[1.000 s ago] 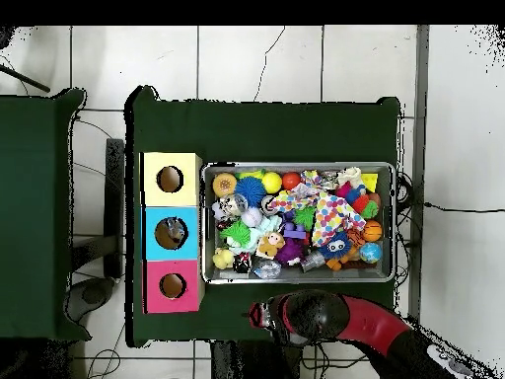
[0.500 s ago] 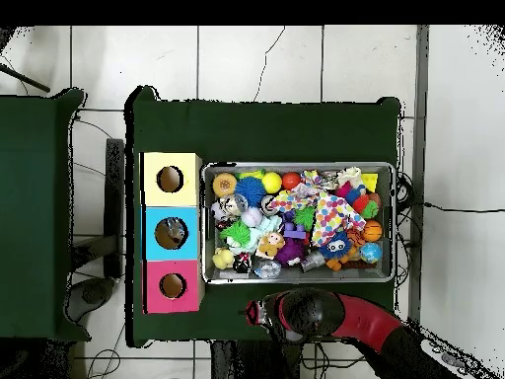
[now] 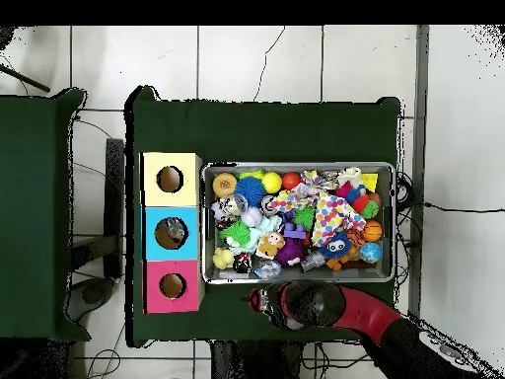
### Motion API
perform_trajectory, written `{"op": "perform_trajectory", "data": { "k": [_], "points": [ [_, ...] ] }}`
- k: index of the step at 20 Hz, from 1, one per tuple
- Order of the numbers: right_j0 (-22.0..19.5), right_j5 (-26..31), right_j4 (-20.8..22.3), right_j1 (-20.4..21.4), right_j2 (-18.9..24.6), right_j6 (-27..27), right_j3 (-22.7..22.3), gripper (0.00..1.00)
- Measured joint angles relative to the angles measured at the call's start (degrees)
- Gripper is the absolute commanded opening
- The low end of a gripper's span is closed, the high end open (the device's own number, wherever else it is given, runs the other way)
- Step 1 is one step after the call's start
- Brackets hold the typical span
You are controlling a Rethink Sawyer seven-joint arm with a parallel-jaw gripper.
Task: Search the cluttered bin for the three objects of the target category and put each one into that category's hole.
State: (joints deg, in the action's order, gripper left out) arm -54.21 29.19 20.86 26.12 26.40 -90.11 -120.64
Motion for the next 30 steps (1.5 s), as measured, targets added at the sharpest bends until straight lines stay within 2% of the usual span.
{"op": "perform_trajectory", "data": {
  "k": [13,30],
  "points": [
    [-0.1,-0.9,0.0,-1.4,-0.3,0.0,1.8,1.00],
    [-1.6,-6.0,1.0,-5.4,-0.5,0.0,1.8,1.00]
  ]
}}
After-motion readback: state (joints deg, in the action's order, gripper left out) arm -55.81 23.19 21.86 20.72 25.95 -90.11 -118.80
